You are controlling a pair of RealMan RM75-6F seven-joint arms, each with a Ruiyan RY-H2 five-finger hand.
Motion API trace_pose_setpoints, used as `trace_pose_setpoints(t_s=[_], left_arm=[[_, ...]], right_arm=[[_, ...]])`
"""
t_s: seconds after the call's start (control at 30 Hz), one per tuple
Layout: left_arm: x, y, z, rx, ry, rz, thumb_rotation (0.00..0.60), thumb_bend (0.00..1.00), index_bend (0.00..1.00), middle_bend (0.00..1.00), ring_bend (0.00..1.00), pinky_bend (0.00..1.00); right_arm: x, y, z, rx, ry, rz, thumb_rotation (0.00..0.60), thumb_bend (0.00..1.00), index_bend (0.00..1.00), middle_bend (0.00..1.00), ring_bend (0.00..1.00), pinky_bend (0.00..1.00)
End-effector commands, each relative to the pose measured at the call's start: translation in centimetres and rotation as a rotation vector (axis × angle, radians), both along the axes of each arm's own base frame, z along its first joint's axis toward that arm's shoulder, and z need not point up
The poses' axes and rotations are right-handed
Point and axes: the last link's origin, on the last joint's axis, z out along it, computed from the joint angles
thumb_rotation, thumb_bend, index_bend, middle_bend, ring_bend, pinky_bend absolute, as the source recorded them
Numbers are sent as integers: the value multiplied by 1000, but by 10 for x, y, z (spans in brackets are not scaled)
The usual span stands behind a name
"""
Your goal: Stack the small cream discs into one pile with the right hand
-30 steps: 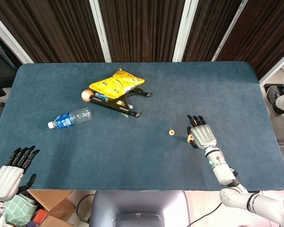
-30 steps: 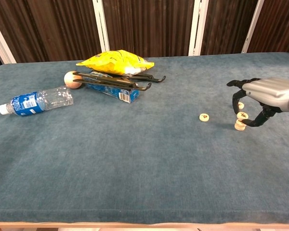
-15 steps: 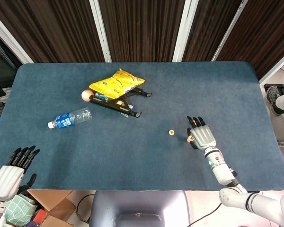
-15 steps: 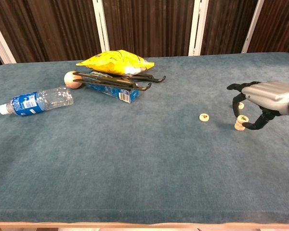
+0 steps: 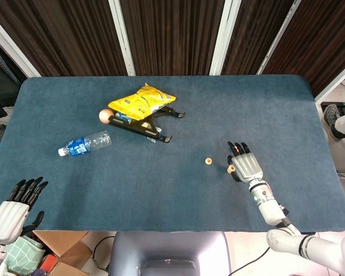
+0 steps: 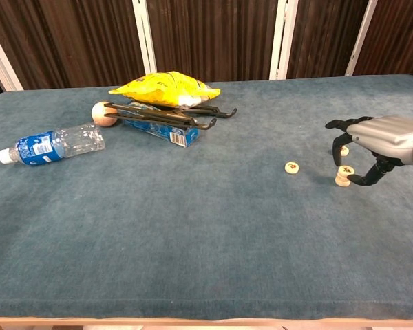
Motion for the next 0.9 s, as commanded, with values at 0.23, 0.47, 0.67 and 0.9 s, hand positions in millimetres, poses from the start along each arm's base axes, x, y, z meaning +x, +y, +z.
trace_pose_setpoints(t_s=[0.23, 0.47, 0.67, 0.9], left_arm=[[0, 0, 0, -2, 0, 1, 600, 473, 0, 0, 0, 37], [-1, 2, -1, -1, 4, 4, 600, 473, 0, 0, 0, 37], [0, 2, -1, 0, 8, 3, 600, 472, 0, 0, 0, 37], [-1, 1, 2, 7, 4, 8, 600, 472, 0, 0, 0, 37]], right_arm=[[6, -3, 6, -15, -77, -20, 600, 471, 515, 57, 0, 0], [31, -14, -1, -49, -179, -26, 600, 444, 516, 58, 0, 0], [59, -26, -31, -13, -172, -24, 600, 437, 515, 58, 0, 0], [67, -31, -46, -11, -127, -16, 600, 436, 522, 58, 0, 0]])
